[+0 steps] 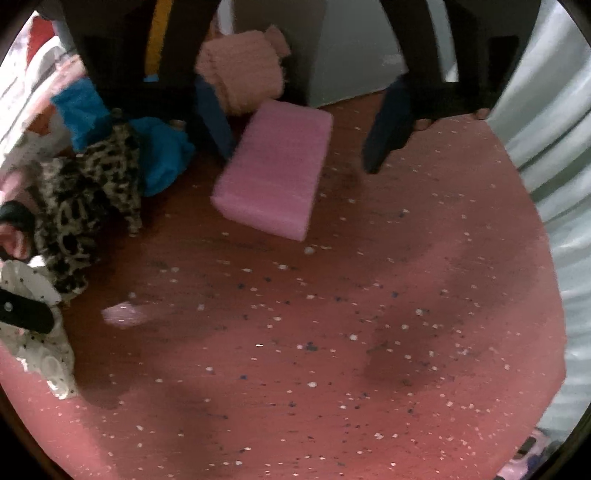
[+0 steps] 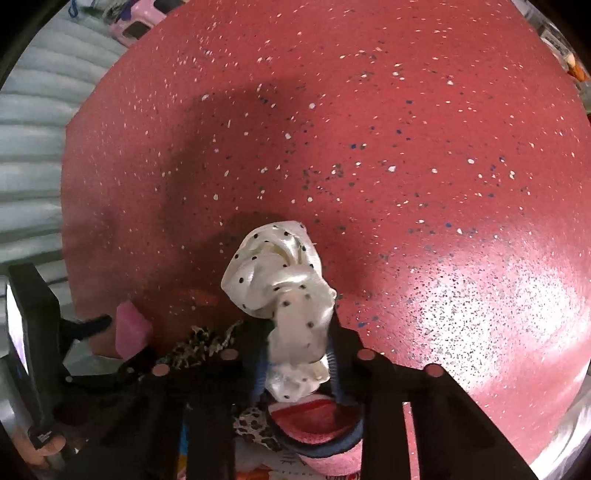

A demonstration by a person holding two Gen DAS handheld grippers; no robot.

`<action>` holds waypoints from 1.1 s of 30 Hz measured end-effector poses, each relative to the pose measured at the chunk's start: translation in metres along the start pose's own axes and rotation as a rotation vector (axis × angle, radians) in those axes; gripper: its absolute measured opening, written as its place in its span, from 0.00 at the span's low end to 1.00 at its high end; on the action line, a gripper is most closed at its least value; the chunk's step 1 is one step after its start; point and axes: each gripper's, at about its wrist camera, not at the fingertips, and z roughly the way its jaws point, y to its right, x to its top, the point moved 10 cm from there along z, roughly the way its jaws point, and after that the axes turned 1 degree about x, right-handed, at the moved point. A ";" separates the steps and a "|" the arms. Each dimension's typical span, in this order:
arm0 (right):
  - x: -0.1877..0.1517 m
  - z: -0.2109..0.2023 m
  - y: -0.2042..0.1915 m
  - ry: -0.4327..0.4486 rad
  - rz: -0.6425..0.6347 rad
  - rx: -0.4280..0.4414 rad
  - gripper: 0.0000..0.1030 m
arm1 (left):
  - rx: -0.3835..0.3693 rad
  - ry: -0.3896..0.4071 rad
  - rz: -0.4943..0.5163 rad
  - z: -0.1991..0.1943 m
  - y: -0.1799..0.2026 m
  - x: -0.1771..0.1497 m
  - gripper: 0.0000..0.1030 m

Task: Organize soft objects
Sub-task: 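Grasp the pink foam sponge with the left tool while the right tool grasps the polka-dot scrunchie, then carry the pink sponge and polka-dot scrunchie over the white box with both tools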

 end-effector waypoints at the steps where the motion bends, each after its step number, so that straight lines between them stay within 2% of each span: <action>1: 0.001 -0.001 0.001 0.002 0.002 0.007 0.26 | -0.028 -0.008 -0.001 -0.001 -0.001 0.003 0.48; 4: -0.002 -0.008 0.002 0.013 0.020 0.032 0.25 | 0.002 -0.004 0.023 -0.005 0.001 0.002 0.48; 6: -0.004 -0.016 0.004 0.029 0.039 0.052 0.25 | -0.009 0.013 0.006 -0.010 -0.001 0.002 0.48; 16: -0.008 -0.064 0.016 0.108 0.057 0.117 0.25 | -0.062 0.199 -0.149 -0.078 -0.025 -0.004 0.47; 24: -0.038 -0.097 0.012 0.151 0.037 0.141 0.25 | -0.090 0.336 -0.172 -0.135 -0.021 -0.042 0.47; 27: -0.044 -0.109 0.011 0.169 0.033 0.142 0.25 | -0.106 0.375 -0.181 -0.147 -0.014 -0.055 0.48; 33: -0.062 -0.129 -0.002 0.203 0.019 0.134 0.25 | -0.139 0.449 -0.195 -0.157 -0.011 -0.058 0.48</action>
